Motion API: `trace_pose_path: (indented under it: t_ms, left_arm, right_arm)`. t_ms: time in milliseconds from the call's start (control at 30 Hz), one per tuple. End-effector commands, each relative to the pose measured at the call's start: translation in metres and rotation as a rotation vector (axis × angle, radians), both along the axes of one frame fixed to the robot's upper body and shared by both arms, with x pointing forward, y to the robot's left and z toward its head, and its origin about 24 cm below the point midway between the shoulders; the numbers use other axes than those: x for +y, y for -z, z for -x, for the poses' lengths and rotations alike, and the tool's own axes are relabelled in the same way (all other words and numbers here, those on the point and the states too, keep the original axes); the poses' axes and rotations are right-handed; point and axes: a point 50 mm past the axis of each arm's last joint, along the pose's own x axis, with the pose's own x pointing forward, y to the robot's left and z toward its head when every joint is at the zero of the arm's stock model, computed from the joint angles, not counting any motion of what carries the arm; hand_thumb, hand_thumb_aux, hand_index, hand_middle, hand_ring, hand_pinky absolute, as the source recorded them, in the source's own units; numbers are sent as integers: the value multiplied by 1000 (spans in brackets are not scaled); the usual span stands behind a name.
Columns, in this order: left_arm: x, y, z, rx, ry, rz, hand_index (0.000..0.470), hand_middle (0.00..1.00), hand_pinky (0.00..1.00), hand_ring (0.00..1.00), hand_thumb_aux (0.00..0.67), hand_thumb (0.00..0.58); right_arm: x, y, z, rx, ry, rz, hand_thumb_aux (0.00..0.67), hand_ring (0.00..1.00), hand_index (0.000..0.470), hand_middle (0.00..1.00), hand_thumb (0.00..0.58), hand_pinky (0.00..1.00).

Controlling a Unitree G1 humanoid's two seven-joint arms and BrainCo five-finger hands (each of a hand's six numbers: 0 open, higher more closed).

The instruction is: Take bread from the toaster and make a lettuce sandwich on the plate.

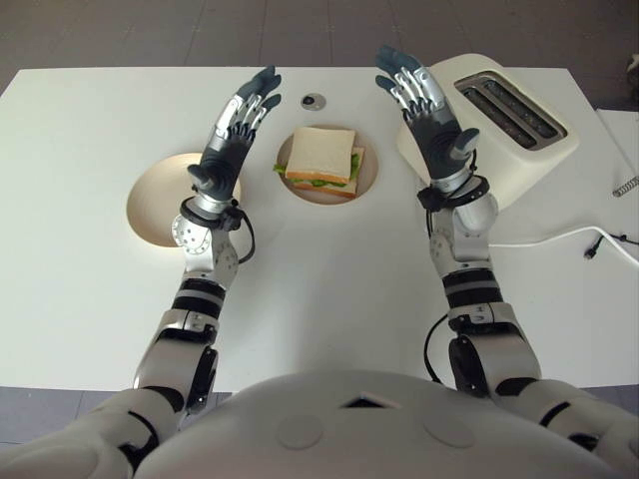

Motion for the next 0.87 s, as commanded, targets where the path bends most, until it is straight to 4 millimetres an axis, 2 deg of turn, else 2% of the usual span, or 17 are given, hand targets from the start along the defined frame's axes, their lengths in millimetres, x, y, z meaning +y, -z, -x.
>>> trace_pose_path:
  t_ms: [33, 233, 467, 867]
  left_arm:
    - [-2, 2, -3, 3, 0, -31, 0, 0, 0, 0, 0, 0]
    - [-6, 7, -2, 9, 8, -59, 0, 0, 0, 0, 0, 0]
    - [-4, 1, -4, -6, 16, -27, 0, 0, 0, 0, 0, 0]
    - [-14, 8, -1, 22, 38, -79, 0, 0, 0, 0, 0, 0]
  right_arm:
    - [2, 1, -4, 6, 1, 10, 0, 0, 0, 0, 0, 0]
    - [2, 5, -4, 18, 15, 21, 0, 0, 0, 0, 0, 0]
    - [4, 3, -5, 16, 45, -15, 0, 0, 0, 0, 0, 0]
    - [8, 13, 3, 64, 71, -53, 0, 0, 0, 0, 0, 0]
